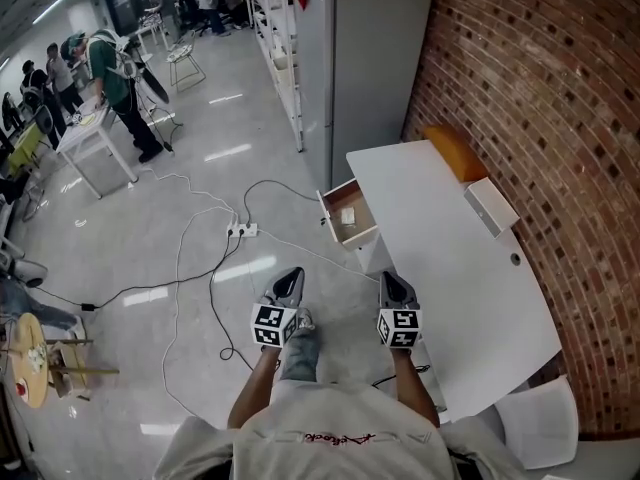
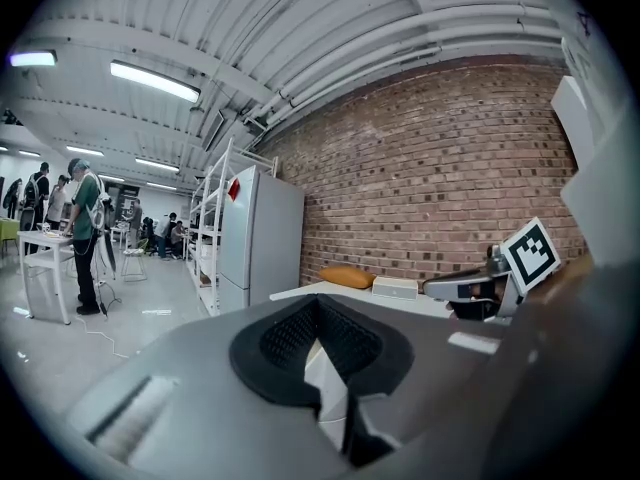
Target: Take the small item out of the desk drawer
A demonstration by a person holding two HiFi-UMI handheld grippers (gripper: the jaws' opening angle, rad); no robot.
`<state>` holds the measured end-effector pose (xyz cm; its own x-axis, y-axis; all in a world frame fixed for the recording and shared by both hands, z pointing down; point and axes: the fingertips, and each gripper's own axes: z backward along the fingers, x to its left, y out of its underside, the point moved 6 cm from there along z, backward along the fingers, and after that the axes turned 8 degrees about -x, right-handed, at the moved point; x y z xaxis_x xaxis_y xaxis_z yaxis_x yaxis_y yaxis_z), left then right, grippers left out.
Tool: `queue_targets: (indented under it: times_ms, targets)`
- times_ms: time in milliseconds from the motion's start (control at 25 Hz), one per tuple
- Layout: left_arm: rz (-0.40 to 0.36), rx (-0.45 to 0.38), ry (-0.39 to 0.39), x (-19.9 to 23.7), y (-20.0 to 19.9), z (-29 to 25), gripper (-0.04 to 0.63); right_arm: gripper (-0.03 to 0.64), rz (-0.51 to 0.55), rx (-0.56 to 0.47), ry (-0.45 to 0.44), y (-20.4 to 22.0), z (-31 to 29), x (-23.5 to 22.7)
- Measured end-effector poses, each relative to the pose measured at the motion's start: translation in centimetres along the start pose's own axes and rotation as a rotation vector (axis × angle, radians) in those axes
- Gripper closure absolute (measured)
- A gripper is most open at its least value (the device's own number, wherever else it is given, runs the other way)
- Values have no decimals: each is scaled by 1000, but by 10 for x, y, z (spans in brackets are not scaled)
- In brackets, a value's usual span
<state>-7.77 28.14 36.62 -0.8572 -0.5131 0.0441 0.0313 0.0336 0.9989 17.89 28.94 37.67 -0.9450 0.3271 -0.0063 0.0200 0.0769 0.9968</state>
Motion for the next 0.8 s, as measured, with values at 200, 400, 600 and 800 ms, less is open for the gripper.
queue_targets:
  times_ms: [200, 400, 600, 800]
  targets:
    - [11, -8, 15, 18, 3, -34, 586, 606, 2, 10, 12, 5, -32, -10]
    - [26, -6, 29, 51, 7, -73, 586, 606, 9, 20, 23, 4, -78, -16]
    - [34, -16, 39, 95, 0, -116, 586, 606, 26, 22, 19, -7, -138, -17]
    - [30, -26, 44, 145, -12, -161, 586, 606, 34, 20, 21, -21, -205, -18]
